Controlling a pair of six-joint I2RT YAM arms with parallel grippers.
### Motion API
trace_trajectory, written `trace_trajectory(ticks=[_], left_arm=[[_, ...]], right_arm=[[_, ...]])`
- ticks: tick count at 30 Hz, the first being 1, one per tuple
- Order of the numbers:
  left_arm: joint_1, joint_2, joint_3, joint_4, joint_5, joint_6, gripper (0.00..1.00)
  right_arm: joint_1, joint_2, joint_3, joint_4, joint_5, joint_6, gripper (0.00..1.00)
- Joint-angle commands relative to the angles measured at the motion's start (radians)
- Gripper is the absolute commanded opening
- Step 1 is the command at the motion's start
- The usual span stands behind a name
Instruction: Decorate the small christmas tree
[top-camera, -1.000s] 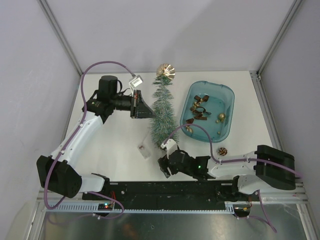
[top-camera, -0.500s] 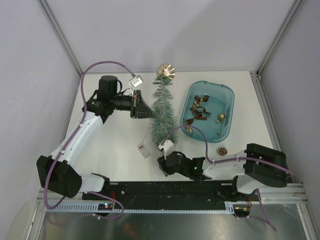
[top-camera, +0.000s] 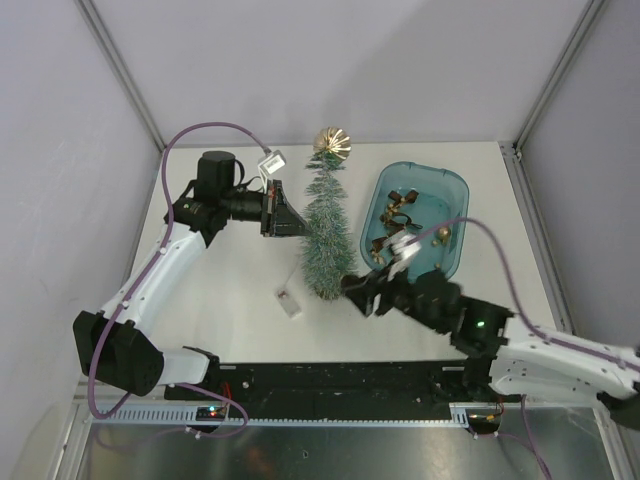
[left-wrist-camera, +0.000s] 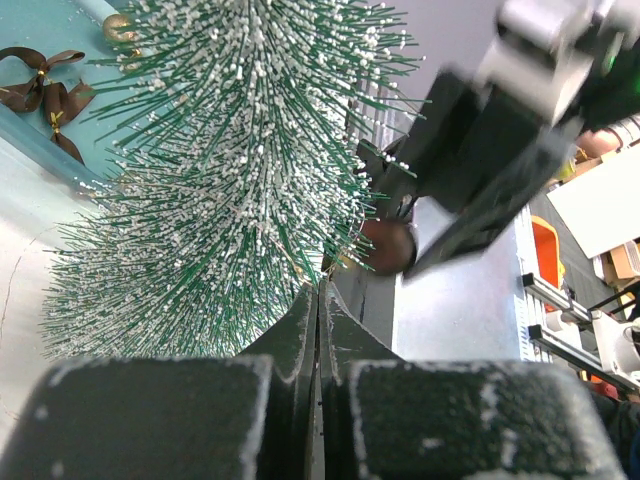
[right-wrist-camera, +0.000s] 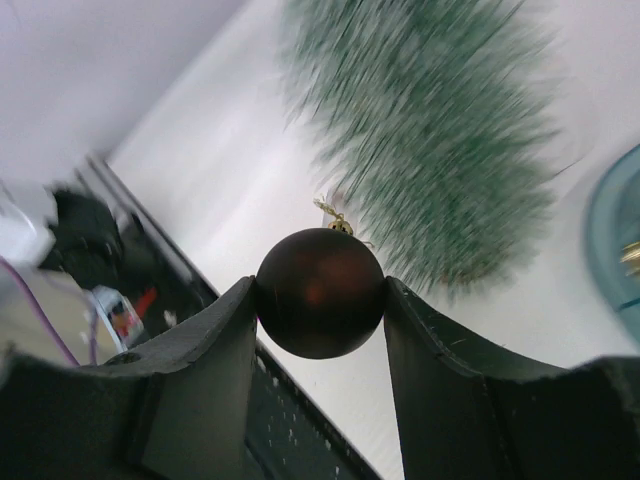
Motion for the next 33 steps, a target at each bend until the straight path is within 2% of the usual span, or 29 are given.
trace_trajectory(ticks=[1, 5, 7, 13, 23, 33], left_arm=[[-0.009, -0.024, 0.041, 0.007, 0.004, 0.007, 0.00], [-0.009, -0.025, 0.046, 0.006, -0.001, 0.007, 0.00], [-0.008, -0.024, 0.047, 0.006, -0.002, 0.007, 0.00], [-0.008, -0.014, 0.055, 0.007, -0.004, 0.006, 0.00], [-0.010, -0.001, 0.064, 0.006, -0.012, -0.010, 0.00], [-0.011, 0.001, 0.063, 0.007, -0.014, -0.015, 0.00]], right_arm=[[-0.214, -0.146, 0.067, -0.120, -0.225, 0.034, 0.38], [-0.451, -0.170, 0.094, -0.106, -0.451, 0.050, 0.38], [-0.529, -0.152, 0.109, -0.080, -0.525, 0.050, 0.39], [-0.679, -0.070, 0.161, 0.004, -0.719, 0.061, 0.40], [-0.747, 0.022, 0.221, 0.153, -0.919, 0.123, 0.39], [-0.750, 0.056, 0.232, 0.218, -0.971, 0.151, 0.38]])
